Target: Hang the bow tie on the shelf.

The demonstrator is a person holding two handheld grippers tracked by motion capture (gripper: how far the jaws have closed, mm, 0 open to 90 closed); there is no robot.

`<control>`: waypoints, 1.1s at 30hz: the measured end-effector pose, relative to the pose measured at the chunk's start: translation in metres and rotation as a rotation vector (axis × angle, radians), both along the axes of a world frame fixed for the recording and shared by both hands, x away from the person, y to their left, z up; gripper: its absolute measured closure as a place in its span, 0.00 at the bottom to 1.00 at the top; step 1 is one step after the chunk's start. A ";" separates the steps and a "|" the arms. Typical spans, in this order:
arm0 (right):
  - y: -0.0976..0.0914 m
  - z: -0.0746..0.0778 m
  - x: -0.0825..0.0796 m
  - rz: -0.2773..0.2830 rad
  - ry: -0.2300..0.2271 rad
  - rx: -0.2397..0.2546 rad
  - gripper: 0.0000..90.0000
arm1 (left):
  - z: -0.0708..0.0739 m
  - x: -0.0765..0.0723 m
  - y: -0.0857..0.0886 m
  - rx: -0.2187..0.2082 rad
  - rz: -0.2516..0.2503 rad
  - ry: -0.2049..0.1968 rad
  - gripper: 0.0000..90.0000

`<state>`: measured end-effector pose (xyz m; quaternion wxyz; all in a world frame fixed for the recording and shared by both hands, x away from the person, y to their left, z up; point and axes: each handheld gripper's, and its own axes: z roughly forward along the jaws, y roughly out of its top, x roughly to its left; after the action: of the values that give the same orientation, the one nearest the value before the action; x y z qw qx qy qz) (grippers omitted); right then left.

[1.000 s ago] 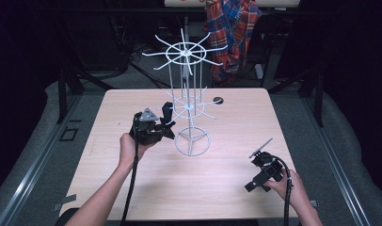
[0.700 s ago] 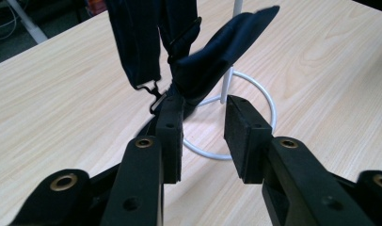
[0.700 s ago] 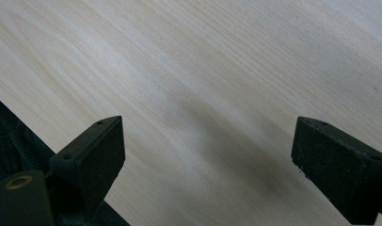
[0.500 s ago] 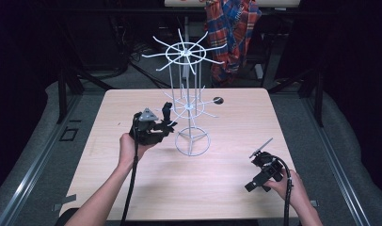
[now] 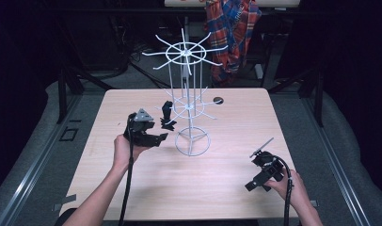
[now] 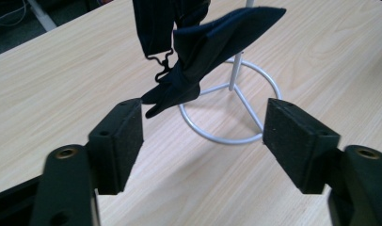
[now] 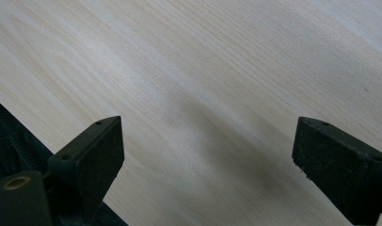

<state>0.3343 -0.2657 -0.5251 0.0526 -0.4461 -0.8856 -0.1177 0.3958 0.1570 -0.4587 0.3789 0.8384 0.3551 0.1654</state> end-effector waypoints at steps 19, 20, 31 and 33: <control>0.000 0.000 -0.001 -0.020 -0.007 0.030 0.08 | 0.000 -0.029 0.029 0.078 0.051 0.023 0.14; 0.000 0.000 -0.001 -0.018 -0.006 0.028 0.08 | 0.000 -0.030 0.031 0.085 0.052 0.028 0.13; 0.000 0.002 0.002 0.031 0.011 -0.007 0.08 | -0.015 -0.045 0.056 0.155 0.100 0.098 0.04; 0.001 -0.001 0.000 -0.015 -0.008 0.020 0.08 | -0.018 -0.047 0.060 0.165 0.103 0.111 0.03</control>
<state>0.3339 -0.2642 -0.5260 0.0525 -0.4519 -0.8812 -0.1287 0.3491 0.2168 -0.4764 0.2795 0.8552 0.4034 0.1665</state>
